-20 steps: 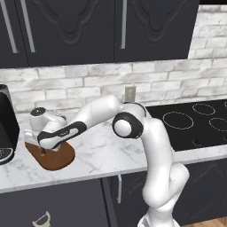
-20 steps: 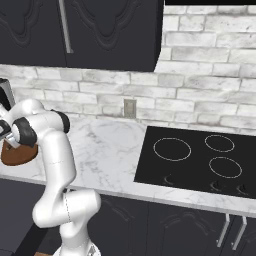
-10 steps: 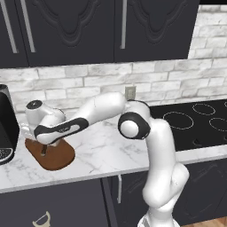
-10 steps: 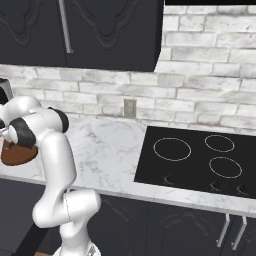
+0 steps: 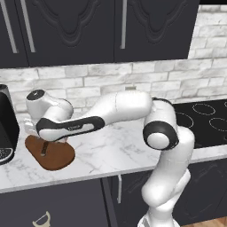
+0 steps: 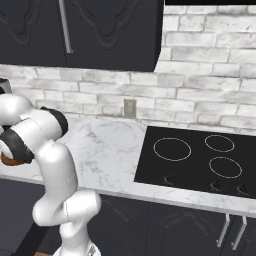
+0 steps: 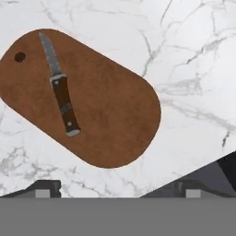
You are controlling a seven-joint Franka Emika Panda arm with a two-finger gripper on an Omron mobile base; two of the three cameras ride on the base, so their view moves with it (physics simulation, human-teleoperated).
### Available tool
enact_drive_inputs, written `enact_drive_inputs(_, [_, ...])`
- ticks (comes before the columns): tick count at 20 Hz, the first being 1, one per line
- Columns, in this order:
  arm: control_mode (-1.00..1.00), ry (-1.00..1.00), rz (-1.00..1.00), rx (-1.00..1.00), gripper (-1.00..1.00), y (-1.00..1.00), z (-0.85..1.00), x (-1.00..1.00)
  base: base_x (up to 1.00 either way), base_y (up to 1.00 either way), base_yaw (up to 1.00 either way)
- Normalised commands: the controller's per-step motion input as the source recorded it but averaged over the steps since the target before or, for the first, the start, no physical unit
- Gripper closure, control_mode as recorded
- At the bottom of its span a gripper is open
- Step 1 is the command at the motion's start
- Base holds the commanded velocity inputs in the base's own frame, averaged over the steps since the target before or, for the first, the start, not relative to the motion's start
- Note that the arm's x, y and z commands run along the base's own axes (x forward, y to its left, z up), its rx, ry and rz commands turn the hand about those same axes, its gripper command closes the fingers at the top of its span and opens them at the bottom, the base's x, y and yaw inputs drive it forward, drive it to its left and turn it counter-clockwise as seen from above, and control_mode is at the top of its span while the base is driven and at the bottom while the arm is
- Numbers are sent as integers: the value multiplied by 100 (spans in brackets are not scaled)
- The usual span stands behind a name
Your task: Open the drawer on the left and place the cutting tools on the cutting board.
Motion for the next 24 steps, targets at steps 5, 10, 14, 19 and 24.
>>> enact_drive_inputs(5, [-100,1,9,5,-100,-100,17,-100,0,0,0])
enact_drive_inputs(10, [-100,8,28,6,-100,-75,19,-95,0,0,0])
enact_drive_inputs(14, [-100,11,40,2,-100,-31,9,-71,0,0,0])
enact_drive_inputs(19, [-100,15,36,1,-100,1,0,-31,0,0,0])
enact_drive_inputs(24, [-100,12,25,0,-100,18,-7,-7,0,0,0])
